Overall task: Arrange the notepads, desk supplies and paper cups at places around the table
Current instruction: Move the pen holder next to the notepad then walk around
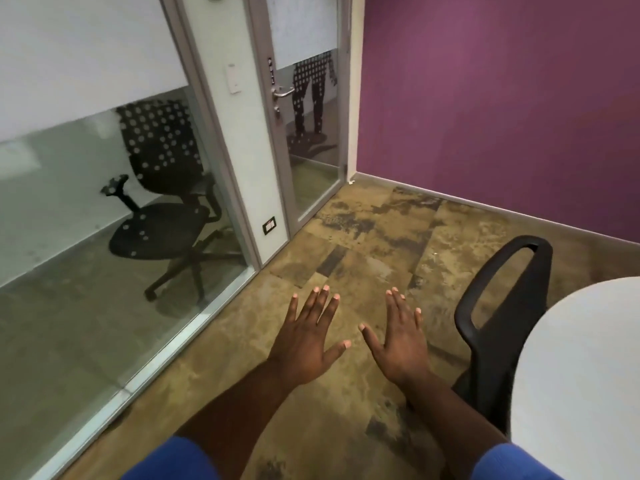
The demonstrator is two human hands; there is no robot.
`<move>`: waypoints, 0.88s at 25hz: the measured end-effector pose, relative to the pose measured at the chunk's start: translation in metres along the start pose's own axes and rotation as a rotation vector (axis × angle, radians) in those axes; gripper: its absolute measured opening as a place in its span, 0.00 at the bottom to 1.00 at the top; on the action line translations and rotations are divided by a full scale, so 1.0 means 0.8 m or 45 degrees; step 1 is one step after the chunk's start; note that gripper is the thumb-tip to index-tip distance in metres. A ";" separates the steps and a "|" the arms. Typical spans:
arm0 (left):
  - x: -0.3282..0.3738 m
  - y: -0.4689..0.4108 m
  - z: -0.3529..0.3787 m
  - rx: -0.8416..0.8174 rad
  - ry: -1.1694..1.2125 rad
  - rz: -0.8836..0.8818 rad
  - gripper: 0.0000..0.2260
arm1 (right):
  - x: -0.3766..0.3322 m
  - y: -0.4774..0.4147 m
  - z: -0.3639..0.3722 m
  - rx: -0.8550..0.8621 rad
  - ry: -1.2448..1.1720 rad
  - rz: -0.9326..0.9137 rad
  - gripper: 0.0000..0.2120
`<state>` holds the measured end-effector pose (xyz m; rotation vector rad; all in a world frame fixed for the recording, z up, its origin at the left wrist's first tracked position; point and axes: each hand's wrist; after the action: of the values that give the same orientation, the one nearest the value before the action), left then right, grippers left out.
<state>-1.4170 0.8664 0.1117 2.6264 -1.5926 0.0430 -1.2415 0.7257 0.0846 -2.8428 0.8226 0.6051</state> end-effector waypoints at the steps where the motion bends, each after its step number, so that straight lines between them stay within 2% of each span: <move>1: -0.020 -0.036 -0.008 -0.011 -0.003 0.027 0.39 | -0.001 -0.032 -0.003 0.020 -0.011 0.036 0.41; 6: -0.064 -0.202 -0.023 -0.035 0.044 0.134 0.39 | 0.019 -0.166 -0.014 0.077 -0.074 0.195 0.41; 11: -0.089 -0.406 -0.003 -0.123 0.034 0.225 0.39 | 0.085 -0.340 -0.013 0.116 -0.086 0.301 0.42; 15: -0.089 -0.550 0.000 -0.213 0.015 0.316 0.40 | 0.156 -0.467 -0.034 0.153 -0.076 0.416 0.42; 19: -0.072 -0.709 -0.021 -0.211 0.044 0.376 0.40 | 0.235 -0.575 -0.093 0.223 -0.067 0.524 0.40; 22: -0.040 -0.818 -0.022 -0.203 0.027 0.518 0.40 | 0.299 -0.630 -0.122 0.267 -0.040 0.605 0.40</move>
<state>-0.8519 1.1975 0.0974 2.1429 -2.0023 -0.0336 -0.7538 1.0134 0.0786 -2.4484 1.4763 0.5692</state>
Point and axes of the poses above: each hand's wrist, its own y-axis away from the middle knuckle, its own z-axis out of the palm, x = y × z, and after that the axes turned 12 degrees about -x, right-handed
